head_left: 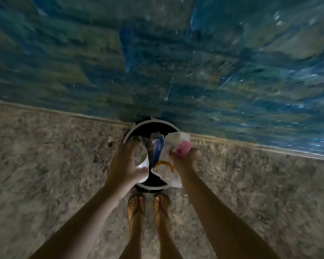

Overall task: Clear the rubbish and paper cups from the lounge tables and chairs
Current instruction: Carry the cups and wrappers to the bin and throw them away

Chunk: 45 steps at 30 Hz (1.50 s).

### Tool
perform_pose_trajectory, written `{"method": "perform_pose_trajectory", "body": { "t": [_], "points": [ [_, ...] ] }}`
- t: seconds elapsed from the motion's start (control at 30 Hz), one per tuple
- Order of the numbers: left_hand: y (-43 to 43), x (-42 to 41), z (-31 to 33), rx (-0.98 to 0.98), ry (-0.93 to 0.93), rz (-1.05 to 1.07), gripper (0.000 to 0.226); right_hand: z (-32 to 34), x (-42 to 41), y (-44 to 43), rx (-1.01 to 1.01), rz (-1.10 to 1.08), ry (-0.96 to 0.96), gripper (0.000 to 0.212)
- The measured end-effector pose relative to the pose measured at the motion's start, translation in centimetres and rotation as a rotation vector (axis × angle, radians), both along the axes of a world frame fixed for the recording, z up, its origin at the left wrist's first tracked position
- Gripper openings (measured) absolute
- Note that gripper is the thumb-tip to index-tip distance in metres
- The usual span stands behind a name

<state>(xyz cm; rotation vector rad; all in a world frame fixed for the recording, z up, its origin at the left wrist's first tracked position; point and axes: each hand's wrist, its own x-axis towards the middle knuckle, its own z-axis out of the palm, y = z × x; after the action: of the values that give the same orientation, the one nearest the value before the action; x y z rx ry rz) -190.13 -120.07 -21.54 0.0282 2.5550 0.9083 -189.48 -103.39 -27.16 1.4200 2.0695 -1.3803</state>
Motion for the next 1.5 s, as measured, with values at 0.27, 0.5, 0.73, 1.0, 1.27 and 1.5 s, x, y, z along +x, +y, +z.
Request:
{"method": "perform_pose_trajectory", "body": {
  "t": [0.27,0.5,0.73,1.0,1.27,1.5],
  "points": [
    [0.4,0.0,-3.6,-0.006,-0.046,0.037,0.080,-3.3,-0.3,0.2,0.092,0.119,-0.081,0.060],
    [0.9,-0.5,-3.1,-0.035,-0.039,0.033,0.080,-2.8,-1.4,0.2,0.035,0.197,-0.151,0.071],
    [1.4,-1.0,-4.5,-0.050,-0.012,0.050,0.080,-3.0,-1.0,-0.4,-0.038,0.178,-0.152,0.057],
    [2.6,-1.1,-7.2,-0.047,-0.118,0.048,0.083,-3.8,1.9,0.9,-0.072,0.118,-0.142,0.043],
    [2.2,-0.8,-8.6,-0.310,-0.224,-0.174,0.096,-3.2,3.0,1.4,-0.069,0.155,-0.126,0.037],
    [2.4,-0.9,-7.3,-0.230,-0.094,-0.136,0.054,-1.9,2.8,1.1,-0.078,0.188,-0.098,0.031]
  ]
}}
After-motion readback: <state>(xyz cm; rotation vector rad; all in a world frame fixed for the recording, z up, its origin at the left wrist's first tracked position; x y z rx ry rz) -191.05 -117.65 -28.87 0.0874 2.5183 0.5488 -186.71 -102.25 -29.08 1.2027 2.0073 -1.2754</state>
